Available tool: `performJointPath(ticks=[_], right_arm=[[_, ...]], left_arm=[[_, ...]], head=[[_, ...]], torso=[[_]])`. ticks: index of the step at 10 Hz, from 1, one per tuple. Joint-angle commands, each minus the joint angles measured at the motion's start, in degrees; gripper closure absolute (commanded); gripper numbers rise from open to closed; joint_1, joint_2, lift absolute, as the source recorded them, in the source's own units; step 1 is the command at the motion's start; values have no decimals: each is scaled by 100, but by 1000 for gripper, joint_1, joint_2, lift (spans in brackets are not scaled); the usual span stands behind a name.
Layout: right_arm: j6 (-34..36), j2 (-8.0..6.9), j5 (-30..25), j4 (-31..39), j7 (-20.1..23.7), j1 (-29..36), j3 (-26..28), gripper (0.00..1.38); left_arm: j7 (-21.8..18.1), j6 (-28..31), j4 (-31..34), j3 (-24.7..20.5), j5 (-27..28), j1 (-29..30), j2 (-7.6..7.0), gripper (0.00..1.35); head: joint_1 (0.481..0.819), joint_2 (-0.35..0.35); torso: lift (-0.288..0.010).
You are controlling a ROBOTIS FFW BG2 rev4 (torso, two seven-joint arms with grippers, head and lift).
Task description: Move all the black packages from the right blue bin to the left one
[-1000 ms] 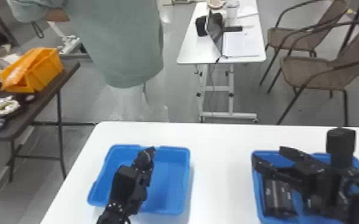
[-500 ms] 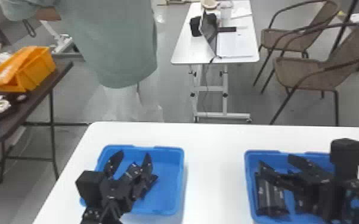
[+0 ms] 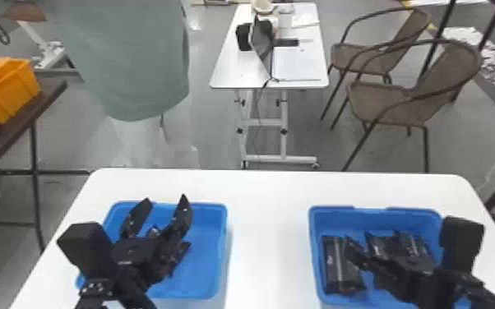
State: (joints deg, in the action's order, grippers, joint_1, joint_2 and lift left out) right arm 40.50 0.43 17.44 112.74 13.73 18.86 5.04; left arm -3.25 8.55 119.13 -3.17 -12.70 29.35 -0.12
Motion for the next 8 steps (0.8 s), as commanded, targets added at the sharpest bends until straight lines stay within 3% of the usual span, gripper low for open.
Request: performJointPath(ticks=[1, 4, 8], right_arm=[[64, 1, 541, -24, -327, 144, 23, 125], [90, 1, 1148, -164, -951, 302, 102, 173], [169, 45, 1104, -542, -1188, -67, 102, 179]], left_arm=[[17, 24, 14, 27, -31, 18, -50, 420], [26, 6, 14, 36, -22, 18, -76, 423], [26, -3, 14, 62, -22, 0, -138, 423]], head=[[695, 82], [695, 75], [695, 64]], torso=[[-42], [-42], [-42]])
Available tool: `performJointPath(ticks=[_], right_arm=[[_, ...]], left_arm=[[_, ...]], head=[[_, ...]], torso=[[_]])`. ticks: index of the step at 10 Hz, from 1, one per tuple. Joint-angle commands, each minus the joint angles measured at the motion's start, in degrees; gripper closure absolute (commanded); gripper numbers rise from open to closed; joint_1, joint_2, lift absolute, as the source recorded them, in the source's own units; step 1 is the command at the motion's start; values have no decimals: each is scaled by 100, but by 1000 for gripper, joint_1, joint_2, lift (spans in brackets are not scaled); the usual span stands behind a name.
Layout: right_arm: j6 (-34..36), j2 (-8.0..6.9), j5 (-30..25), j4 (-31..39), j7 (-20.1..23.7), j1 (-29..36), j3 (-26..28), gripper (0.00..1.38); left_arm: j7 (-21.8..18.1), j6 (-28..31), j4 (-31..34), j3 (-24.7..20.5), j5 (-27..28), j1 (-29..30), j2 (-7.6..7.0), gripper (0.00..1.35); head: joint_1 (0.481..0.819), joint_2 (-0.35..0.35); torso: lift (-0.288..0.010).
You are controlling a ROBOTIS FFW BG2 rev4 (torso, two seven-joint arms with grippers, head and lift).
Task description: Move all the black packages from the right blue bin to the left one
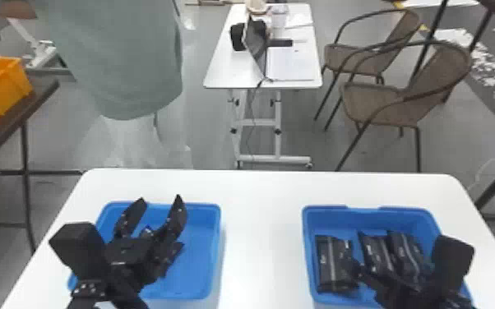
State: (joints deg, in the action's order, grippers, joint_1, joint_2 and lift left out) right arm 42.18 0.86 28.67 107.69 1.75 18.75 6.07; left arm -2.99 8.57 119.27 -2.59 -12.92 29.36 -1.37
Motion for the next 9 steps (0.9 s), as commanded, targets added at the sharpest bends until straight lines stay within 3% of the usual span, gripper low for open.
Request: performJointPath(ticks=[1, 5, 9], right_arm=[[27, 1, 51, -99, -148, -135, 0, 179], [194, 28, 183, -750, -227, -601, -44, 179], [379, 45, 350, -890, -350, -697, -211, 205]], left_arm=[[0, -13, 0, 4, 0, 0, -12, 423], [0, -83, 0, 4, 17, -9, -4, 423], [0, -118, -9, 4, 70, -9, -4, 423]], head=[[695, 61], [695, 56], [695, 81]], torso=[[-42], [-42], [-42]])
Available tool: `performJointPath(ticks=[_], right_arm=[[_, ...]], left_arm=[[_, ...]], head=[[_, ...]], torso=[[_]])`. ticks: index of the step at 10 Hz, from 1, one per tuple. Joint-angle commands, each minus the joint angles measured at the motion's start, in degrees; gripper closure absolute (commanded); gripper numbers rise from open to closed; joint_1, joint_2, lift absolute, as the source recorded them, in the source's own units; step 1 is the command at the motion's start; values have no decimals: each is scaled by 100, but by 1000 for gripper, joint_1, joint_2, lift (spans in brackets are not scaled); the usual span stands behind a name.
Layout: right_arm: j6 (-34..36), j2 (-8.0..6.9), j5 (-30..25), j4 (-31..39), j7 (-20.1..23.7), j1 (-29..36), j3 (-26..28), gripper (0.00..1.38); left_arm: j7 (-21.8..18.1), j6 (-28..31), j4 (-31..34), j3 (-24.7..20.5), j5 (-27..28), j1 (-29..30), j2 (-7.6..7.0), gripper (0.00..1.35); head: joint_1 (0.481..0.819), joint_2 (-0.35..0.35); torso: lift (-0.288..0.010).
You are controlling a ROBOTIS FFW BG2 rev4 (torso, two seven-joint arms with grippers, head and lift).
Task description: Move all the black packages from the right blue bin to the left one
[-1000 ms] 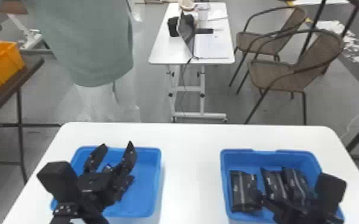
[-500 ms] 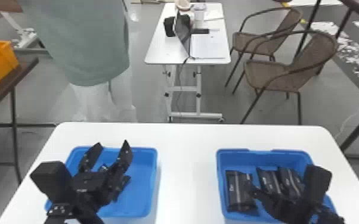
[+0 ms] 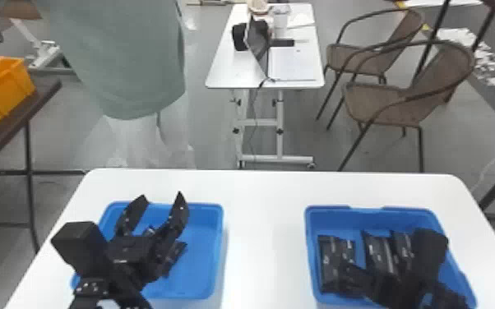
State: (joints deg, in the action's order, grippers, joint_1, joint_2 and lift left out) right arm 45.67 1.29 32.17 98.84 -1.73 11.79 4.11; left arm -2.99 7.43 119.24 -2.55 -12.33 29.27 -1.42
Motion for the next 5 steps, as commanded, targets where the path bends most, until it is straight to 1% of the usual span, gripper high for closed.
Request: performJointPath(ticks=[1, 2, 3, 4, 5], right_arm=[[47, 11, 0, -31, -3, -10, -33, 206], [109, 20, -18, -40, -3, -45, -42, 279], [197, 46, -53, -22, -3, -71, -42, 601], [223, 64, -53, -14, -3, -80, -42, 872], [276, 73, -26, -14, -12, -89, -33, 894]], left_arm=[[0, -13, -6, 8, 3, -9, -7, 423], [0, -13, -6, 8, 3, -9, -25, 423], [0, -31, -6, 8, -6, -17, -51, 423], [0, -31, -15, 26, -23, -17, -78, 424], [0, -83, -41, 26, -32, -17, -69, 423]], head=[[695, 86], [695, 91], [695, 93], [695, 92], [695, 91]], torso=[[-42], [-42], [-42], [-42], [-42]])
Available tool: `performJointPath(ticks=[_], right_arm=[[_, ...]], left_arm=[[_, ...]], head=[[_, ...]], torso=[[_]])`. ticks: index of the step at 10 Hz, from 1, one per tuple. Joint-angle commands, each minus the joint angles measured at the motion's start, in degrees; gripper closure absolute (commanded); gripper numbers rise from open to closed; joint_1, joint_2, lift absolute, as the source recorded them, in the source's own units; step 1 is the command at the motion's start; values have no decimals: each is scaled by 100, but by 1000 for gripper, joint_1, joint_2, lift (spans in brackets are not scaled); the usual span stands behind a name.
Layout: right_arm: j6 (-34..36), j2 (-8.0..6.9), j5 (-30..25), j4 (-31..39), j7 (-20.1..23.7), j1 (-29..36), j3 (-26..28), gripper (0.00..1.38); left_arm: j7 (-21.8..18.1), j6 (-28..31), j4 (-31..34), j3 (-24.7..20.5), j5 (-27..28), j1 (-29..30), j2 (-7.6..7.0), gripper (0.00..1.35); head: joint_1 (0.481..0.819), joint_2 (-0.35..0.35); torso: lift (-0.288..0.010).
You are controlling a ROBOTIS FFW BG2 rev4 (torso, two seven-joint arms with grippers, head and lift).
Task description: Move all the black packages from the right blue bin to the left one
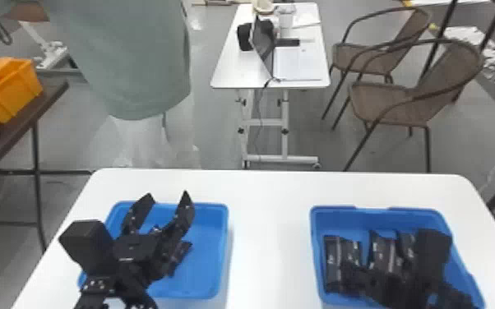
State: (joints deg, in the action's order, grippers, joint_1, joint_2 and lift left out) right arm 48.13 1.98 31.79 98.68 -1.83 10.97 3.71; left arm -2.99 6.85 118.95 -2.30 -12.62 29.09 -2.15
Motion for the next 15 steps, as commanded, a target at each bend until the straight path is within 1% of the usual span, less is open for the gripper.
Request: performJointPath(ticks=[1, 2, 3, 5, 6, 8, 9, 10, 11, 12, 13, 14, 15], right_arm=[[48, 39, 117, -7, -2, -7, 7, 903], [109, 65, 213, -7, -11, -24, 7, 958], [153, 65, 275, -7, -63, -24, 15, 1276], [171, 65, 407, 134, -90, 55, 42, 1282], [188, 65, 565, 336, -125, 143, 68, 1282], [435, 74, 811, 1004, -142, 362, 209, 1282], [663, 100, 996, 1382, -142, 415, 349, 1283], [918, 180, 1215, 1751, -142, 415, 472, 1283], [1067, 311, 1602, 1980, -142, 354, 560, 1282], [1155, 487, 2015, 2076, -134, 195, 525, 1283], [1217, 584, 2156, 2032, 42, -68, 393, 1283], [1190, 672, 2147, 1830, 367, -394, 165, 1283], [1023, 724, 1963, 1558, 798, -692, -108, 1283]], left_arm=[[0, -52, -29, 2, -4, 0, 4, 424], [0, -70, -38, 10, -22, 0, 4, 424], [0, -96, -47, 10, -30, 0, 4, 424], [0, -131, -56, 10, -48, 9, 4, 424], [0, -149, -56, 19, -57, 9, 4, 424], [0, -149, -56, 19, -57, -35, 13, 424], [0, -175, -56, 19, -57, -44, 22, 424], [18, -202, -56, 19, -48, -44, 39, 424], [26, -184, -56, 19, -74, -70, 48, 420], [26, -122, -56, 2, -162, -114, 48, 420], [26, 36, -56, -34, -356, -193, 39, 418], [26, 106, -73, -42, -602, -273, 22, 418], [26, 176, -100, -42, -953, -387, 4, 418]], head=[[695, 90], [695, 90], [695, 91], [695, 94], [695, 96], [695, 99], [695, 101], [695, 101], [695, 99], [695, 98], [695, 106], [695, 116], [695, 141]], torso=[[-42], [-42], [-42], [-42], [-42], [-42], [-42], [-42], [-42], [-42], [-42], [-42], [-42]])
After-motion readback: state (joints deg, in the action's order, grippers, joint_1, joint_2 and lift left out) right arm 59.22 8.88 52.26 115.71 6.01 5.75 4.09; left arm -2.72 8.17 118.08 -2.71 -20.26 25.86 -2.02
